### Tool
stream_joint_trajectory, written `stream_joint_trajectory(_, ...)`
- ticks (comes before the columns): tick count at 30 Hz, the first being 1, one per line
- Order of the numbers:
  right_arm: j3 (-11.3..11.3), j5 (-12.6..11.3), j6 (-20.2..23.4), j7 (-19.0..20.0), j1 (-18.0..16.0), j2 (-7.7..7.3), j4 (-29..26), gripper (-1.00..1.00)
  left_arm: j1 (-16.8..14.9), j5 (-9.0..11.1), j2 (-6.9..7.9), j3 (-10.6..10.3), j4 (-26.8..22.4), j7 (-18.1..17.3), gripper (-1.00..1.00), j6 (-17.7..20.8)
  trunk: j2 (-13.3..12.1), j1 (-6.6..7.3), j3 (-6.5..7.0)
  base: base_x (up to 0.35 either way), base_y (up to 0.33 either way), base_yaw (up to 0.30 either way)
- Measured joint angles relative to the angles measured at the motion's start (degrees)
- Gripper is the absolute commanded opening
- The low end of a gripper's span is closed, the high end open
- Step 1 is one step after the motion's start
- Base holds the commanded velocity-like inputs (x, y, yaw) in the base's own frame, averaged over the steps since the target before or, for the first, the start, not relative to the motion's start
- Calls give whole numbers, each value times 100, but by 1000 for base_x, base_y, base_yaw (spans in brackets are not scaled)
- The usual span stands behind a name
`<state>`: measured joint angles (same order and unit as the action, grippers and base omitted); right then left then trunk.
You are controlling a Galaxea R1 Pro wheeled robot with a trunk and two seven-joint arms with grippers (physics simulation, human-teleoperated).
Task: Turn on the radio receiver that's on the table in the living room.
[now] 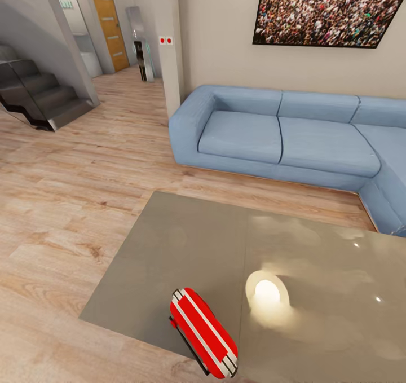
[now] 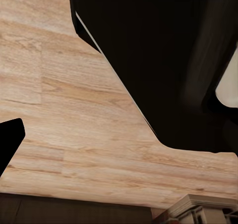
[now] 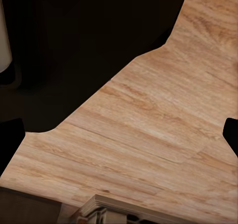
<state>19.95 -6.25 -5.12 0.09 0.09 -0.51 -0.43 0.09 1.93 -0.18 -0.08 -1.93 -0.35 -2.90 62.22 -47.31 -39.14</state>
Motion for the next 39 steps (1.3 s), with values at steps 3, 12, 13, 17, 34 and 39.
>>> stream_joint_trajectory(3, 0, 0, -3, 0, 0, -1, 1, 100, 0, 1, 0, 0, 0, 0, 100, 0, 0, 0, -1, 0, 0, 0)
stream_joint_trajectory(12, 0, 1, -6, 0, 0, -2, -1, 100, 0, 1, 0, -1, 0, 0, 100, 0, 0, 0, -1, 0, 0, 0)
stream_joint_trajectory(13, 0, 1, -5, 0, 0, -2, -1, 100, 0, -1, 0, -1, 0, 0, 100, 0, 0, 0, -1, 0, 0, 0)
stream_joint_trajectory(17, 0, 1, -5, 0, 0, -2, 0, 100, 0, -6, -7, -8, 0, 0, 100, 0, -119, 65, 52, 0, 0, 0)
stream_joint_trajectory(34, 0, 1, -5, 0, 0, -2, 2, 100, 0, -8, -4, -9, 0, -1, 100, 0, -480, 263, 214, 0, 0, 0)
stream_joint_trajectory(39, 0, 1, -6, 0, 0, -2, 0, 100, 0, -8, -1, -9, 0, 0, 100, 0, -680, 373, 303, 0, 0, 0)
